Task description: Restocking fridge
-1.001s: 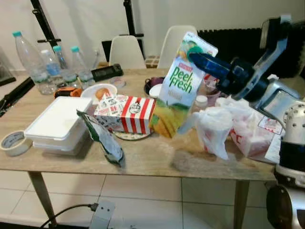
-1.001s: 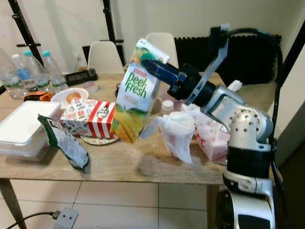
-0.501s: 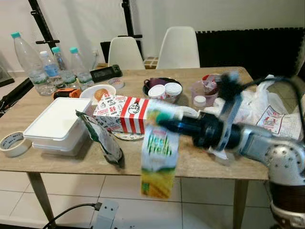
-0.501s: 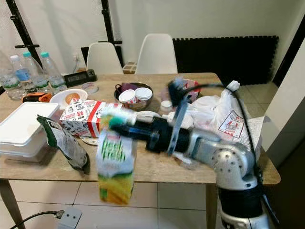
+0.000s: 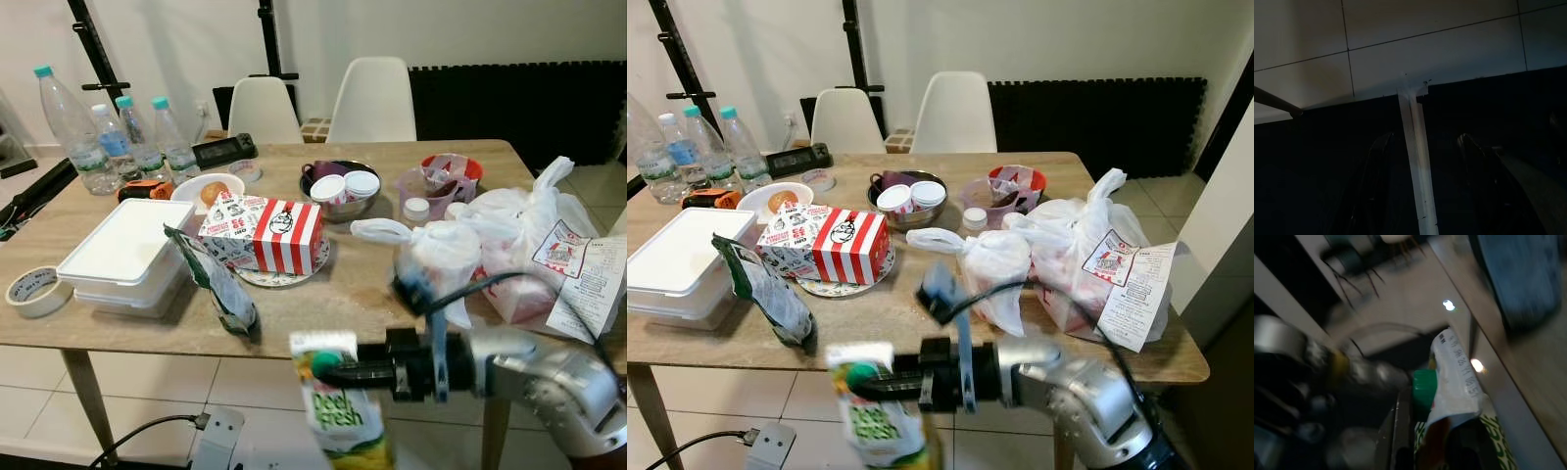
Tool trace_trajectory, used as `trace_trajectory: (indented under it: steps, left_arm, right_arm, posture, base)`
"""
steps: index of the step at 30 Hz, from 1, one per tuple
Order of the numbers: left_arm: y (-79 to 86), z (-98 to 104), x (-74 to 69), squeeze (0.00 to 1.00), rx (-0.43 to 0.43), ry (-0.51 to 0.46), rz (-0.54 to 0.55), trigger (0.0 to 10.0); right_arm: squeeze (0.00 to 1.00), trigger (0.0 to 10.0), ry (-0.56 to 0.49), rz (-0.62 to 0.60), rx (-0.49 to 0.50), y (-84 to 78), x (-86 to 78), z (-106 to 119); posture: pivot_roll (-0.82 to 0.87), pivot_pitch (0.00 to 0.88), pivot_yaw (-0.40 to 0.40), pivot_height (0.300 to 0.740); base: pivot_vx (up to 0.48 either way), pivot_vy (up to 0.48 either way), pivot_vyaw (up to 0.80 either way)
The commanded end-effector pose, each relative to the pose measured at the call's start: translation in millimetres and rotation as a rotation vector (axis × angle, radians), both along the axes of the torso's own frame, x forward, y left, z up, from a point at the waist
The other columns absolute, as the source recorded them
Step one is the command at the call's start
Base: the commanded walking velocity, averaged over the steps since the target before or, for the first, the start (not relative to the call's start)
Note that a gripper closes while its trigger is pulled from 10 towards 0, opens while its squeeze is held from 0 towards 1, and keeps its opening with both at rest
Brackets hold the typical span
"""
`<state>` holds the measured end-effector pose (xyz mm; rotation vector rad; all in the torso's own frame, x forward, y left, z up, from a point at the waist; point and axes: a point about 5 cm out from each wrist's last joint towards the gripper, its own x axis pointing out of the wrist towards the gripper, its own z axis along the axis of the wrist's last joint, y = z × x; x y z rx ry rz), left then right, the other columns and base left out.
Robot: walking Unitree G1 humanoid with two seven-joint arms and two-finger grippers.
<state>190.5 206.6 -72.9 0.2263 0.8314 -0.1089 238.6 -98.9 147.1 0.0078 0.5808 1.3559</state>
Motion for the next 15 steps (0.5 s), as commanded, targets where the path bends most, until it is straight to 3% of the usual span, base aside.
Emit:
trace_trajectory:
  steps: [1, 5, 8, 10, 11, 15]
  left_arm:
    - [2.0, -1.7, -4.2, 0.0, -0.004, 0.011, 0.004, 10.0]
    - [0.5, -1.1, -3.1, 0.0, -0.007, 0.002, -0.001, 10.0]
    - [0.2, -1.0, -3.1, 0.0, -0.007, 0.001, -0.004, 10.0]
    - [0.2, -1.0, -3.1, 0.0, -0.007, 0.001, -0.004, 10.0]
    - [0.3, -1.0, -3.3, 0.0, -0.006, 0.001, -0.007, 10.0]
    - [0.0, -1.1, -3.5, 0.0, -0.007, 0.001, -0.01, 10.0]
  right_arm:
    - [0.0, 0.0, -0.042, -0.001, -0.023, -0.1, 1.3, -4.2]
    - [0.0, 0.0, -0.042, -0.041, -0.165, -18.0, -7.0, -47.6]
    - [0.0, 0.0, -0.055, -0.073, -0.217, -27.5, -10.2, -64.7]
    - [0.0, 0.0, -0.055, -0.073, -0.217, -27.5, -10.2, -64.7]
    - [0.0, 0.0, -0.079, -0.122, -0.22, -35.2, -12.0, -79.1]
    - [0.0, 0.0, -0.114, -0.205, -0.197, -42.5, -11.7, -93.2]
  posture:
    - [-0.05, 0.052, 0.045, 0.74]
    - [-0.04, 0.055, 0.047, 0.74]
    - [-0.04, 0.055, 0.047, 0.74]
    - [-0.04, 0.055, 0.047, 0.74]
    - [-0.04, 0.056, 0.052, 0.74]
    - [-0.04, 0.057, 0.056, 0.74]
  base:
    - [0.0, 0.0, 0.0]
    - [0.0, 0.0, 0.0]
    - [0.0, 0.0, 0.0]
    - [0.0, 0.0, 0.0]
    - [0.0, 0.0, 0.0]
    - [0.0, 0.0, 0.0]
